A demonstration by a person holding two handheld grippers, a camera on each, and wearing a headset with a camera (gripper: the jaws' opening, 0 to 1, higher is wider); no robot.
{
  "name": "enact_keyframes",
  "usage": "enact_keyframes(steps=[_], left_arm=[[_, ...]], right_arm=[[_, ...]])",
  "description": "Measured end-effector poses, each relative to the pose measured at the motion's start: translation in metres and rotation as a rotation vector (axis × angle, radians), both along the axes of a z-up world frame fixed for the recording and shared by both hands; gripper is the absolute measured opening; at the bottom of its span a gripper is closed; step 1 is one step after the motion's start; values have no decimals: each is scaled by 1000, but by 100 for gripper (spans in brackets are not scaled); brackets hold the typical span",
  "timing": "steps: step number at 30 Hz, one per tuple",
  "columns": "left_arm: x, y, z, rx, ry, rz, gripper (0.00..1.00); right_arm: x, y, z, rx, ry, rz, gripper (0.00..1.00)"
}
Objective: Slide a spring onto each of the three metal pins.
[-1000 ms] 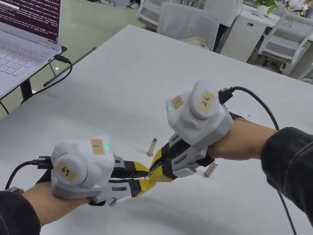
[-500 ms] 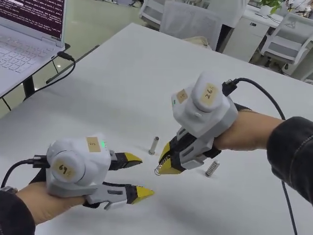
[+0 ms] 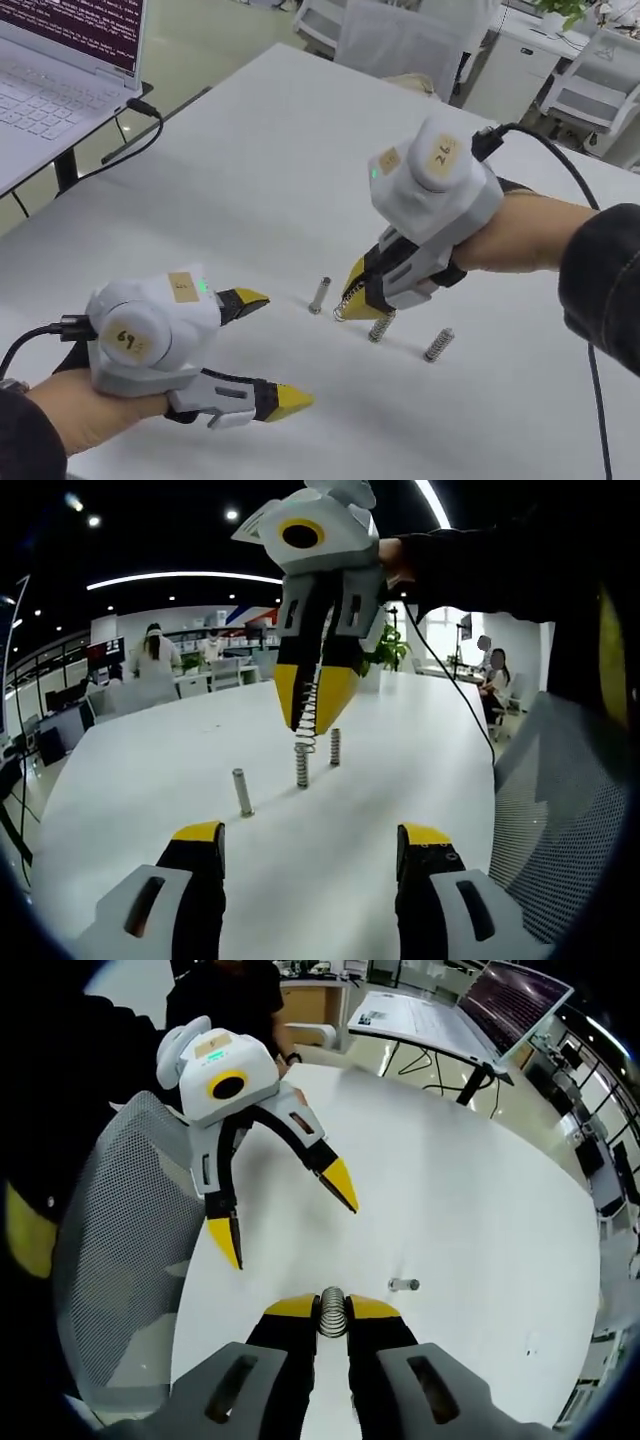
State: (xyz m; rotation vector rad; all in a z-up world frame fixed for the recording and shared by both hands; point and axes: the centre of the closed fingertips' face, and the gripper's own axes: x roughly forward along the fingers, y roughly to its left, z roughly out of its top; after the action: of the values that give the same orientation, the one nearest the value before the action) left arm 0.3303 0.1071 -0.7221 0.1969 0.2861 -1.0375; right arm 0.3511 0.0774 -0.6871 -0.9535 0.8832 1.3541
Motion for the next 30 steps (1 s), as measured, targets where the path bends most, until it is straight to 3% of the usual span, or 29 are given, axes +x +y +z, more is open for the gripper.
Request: enact_keyframes(steps=[14, 27, 30], left_arm=[[-2, 4, -8, 8, 7, 3, 74], [-2, 6, -16, 15, 30, 3, 72], [-1, 7, -17, 18, 31, 7, 72]], right_arm=[[35, 5, 9, -29, -52, 10, 8], [66, 4, -13, -110, -59, 38, 8], [67, 6, -16, -102, -46, 33, 8]])
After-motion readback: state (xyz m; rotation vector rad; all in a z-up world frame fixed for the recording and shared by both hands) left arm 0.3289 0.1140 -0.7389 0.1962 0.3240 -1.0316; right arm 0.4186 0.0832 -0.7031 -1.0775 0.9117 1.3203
